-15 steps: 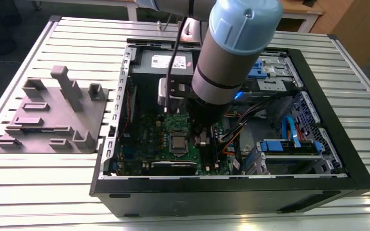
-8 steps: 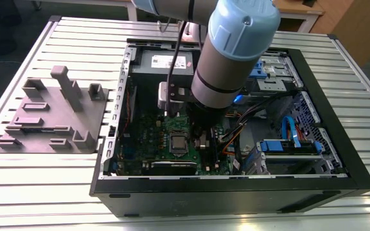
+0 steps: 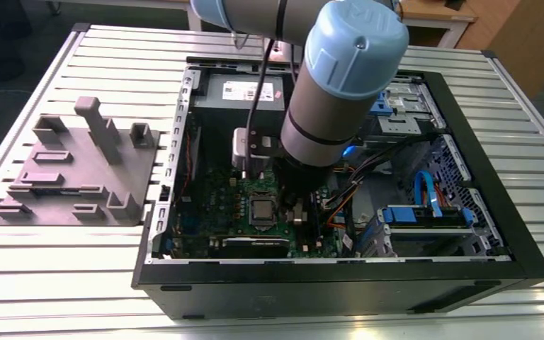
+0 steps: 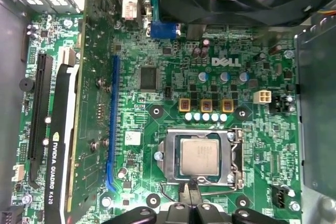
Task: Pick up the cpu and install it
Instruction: 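Install the first cpu locking lever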
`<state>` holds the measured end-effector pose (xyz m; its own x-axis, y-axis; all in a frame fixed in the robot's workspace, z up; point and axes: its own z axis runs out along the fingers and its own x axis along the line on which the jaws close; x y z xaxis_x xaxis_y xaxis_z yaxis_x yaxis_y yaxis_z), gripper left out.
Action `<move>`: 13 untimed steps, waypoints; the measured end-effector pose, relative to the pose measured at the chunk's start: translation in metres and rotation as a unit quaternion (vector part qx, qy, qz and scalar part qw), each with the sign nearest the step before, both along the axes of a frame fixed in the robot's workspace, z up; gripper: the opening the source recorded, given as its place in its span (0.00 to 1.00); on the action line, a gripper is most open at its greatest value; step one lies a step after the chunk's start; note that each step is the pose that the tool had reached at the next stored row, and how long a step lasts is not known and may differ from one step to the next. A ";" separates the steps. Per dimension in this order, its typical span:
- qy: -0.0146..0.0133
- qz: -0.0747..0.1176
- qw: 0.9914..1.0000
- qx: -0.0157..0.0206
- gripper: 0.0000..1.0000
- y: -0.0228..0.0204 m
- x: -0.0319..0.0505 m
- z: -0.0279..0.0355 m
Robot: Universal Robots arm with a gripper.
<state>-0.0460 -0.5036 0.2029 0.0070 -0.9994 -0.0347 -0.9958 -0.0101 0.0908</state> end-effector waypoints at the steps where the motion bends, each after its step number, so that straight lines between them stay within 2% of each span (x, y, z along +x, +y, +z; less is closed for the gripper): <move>1: 0.000 0.001 1.000 0.000 0.10 -0.0004 0.0000 -0.0011; 13: 0.000 0.007 1.000 -0.002 0.10 -0.0047 0.0000 -0.0096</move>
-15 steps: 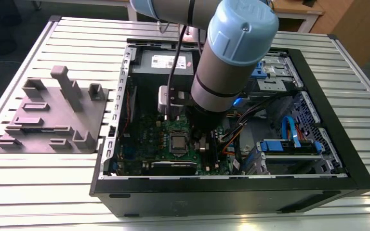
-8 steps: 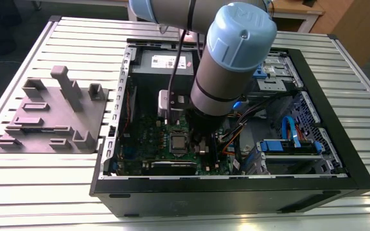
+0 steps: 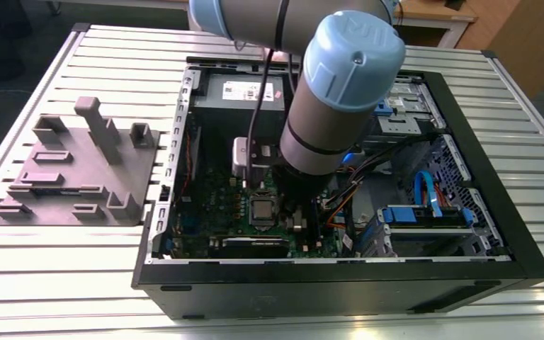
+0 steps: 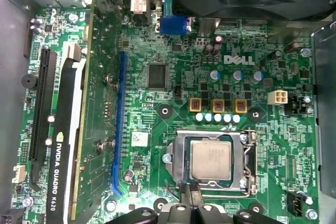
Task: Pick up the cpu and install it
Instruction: 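Install the first cpu locking lever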
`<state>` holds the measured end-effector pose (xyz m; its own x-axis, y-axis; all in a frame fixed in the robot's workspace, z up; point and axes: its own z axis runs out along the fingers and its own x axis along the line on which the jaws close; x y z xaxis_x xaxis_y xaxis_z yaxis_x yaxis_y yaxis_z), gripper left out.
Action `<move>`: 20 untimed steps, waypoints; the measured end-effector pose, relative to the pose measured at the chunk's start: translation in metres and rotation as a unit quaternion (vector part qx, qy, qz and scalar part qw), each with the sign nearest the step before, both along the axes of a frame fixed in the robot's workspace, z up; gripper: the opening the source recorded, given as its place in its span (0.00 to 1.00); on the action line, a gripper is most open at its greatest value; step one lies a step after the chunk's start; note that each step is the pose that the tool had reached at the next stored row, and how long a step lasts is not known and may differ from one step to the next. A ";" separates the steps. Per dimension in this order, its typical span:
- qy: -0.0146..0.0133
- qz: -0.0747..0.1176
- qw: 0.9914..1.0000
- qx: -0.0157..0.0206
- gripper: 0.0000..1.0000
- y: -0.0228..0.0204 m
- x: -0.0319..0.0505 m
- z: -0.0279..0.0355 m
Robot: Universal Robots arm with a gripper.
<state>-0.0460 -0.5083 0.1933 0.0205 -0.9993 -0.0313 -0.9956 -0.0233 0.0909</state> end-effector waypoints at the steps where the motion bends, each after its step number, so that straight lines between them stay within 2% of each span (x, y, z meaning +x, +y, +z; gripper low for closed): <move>1: 0.000 0.001 1.000 0.000 0.10 0.0000 0.0000 -0.0008; 8: 0.000 0.004 1.000 -0.001 0.10 0.0000 0.0001 -0.0048; 20: 0.000 0.010 1.000 -0.001 0.10 0.0000 0.0032 -0.0060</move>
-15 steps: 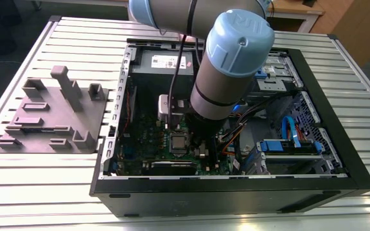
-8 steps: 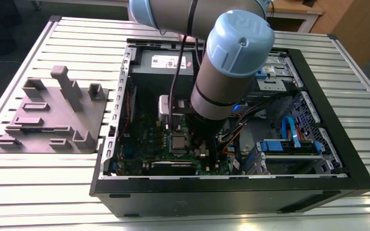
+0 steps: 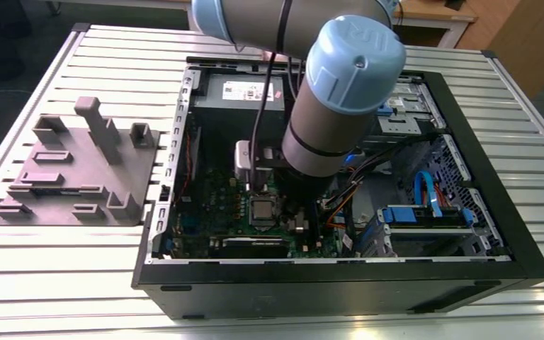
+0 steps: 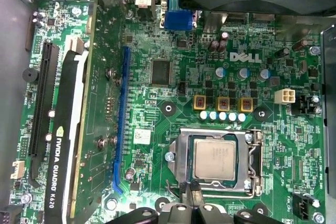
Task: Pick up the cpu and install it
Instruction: 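Install the first cpu locking lever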
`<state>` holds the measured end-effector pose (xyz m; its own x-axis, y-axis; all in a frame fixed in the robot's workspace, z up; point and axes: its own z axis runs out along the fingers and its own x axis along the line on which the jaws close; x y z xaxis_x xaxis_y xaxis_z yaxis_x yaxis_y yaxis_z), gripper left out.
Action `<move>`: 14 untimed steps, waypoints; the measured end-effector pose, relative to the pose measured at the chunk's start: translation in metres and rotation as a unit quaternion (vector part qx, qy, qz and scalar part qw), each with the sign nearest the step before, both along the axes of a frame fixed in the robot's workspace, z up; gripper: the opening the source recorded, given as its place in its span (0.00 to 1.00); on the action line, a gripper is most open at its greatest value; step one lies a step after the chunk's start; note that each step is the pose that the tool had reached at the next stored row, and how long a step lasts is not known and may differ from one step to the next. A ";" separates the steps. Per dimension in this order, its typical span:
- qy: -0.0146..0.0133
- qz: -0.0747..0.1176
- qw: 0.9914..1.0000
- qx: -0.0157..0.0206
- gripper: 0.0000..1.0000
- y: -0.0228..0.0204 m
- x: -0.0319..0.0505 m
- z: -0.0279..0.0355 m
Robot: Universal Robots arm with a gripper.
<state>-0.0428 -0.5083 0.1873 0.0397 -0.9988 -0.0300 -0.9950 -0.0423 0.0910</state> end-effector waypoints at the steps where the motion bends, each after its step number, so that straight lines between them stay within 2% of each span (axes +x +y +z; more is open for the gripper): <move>1: 0.000 0.001 1.000 0.000 0.10 0.0000 0.0009 -0.0001; 10: 0.000 0.004 1.000 0.000 0.10 0.0000 0.0038 -0.0005; 14: 0.000 0.005 1.000 0.000 0.10 0.0001 0.0039 0.0055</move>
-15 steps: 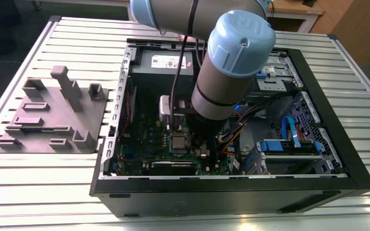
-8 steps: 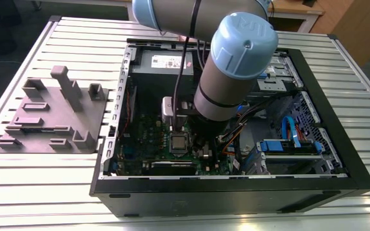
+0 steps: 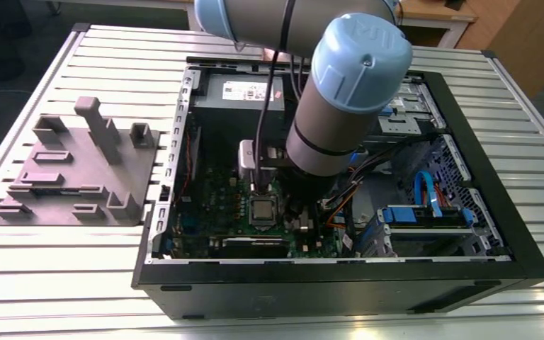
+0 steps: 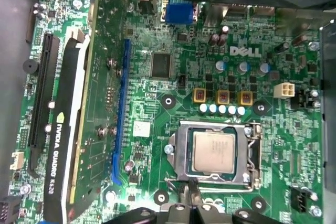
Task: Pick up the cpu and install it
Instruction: 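Install the first cpu locking lever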
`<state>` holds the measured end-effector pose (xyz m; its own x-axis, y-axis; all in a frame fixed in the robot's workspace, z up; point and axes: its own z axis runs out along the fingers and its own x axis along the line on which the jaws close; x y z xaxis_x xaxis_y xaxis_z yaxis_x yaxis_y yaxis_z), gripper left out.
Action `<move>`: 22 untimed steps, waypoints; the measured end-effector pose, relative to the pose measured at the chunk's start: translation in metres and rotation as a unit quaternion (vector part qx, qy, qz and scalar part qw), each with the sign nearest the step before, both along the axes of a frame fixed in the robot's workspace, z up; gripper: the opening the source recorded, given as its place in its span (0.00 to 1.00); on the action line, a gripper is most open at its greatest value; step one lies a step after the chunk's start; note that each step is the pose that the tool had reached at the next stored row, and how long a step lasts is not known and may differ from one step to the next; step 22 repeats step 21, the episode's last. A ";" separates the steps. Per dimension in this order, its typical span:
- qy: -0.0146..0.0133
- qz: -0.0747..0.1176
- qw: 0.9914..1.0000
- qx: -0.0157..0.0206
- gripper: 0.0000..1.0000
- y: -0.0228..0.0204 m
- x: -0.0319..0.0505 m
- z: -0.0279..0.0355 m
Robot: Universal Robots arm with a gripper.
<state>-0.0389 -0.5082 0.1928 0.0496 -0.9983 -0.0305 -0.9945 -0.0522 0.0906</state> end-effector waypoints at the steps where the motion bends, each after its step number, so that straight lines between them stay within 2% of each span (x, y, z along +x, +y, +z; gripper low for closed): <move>1: 0.000 0.000 1.000 0.000 0.10 -0.0001 -0.0001 0.0020; 5: 0.000 0.000 1.000 0.000 0.10 -0.0001 -0.0001 0.0109; 13: 0.000 0.002 1.000 0.000 0.10 -0.0001 -0.0001 0.0238; 22: 0.000 0.002 1.000 0.000 0.10 -0.0001 -0.0001 0.0250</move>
